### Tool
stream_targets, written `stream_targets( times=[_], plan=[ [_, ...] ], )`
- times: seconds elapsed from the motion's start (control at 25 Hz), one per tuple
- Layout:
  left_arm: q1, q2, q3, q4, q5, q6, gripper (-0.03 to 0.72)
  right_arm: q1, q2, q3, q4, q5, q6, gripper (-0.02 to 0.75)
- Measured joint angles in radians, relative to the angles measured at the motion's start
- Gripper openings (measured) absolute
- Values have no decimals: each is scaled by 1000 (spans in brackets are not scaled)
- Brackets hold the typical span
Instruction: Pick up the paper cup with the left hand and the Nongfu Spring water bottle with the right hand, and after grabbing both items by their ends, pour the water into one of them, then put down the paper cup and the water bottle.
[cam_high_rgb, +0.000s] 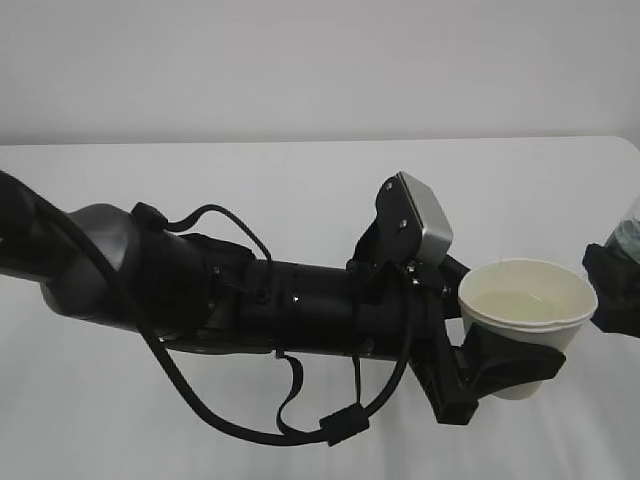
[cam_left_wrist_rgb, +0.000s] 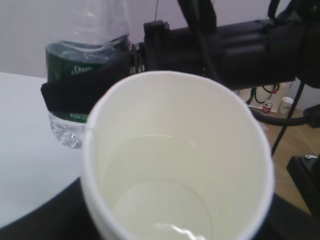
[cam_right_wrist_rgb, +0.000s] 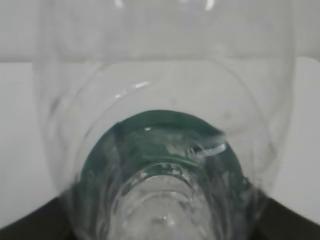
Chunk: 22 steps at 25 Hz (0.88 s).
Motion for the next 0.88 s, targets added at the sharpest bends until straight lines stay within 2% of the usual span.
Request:
stream_targets(
  times=[0.32, 0.88],
  plan=[
    [0, 0, 0, 0, -19, 0, 471, 0, 85, -46, 38, -5, 0, 426],
    [0, 0, 0, 0, -19, 0, 471, 0, 226, -138, 40, -7, 2, 426]
  ],
)
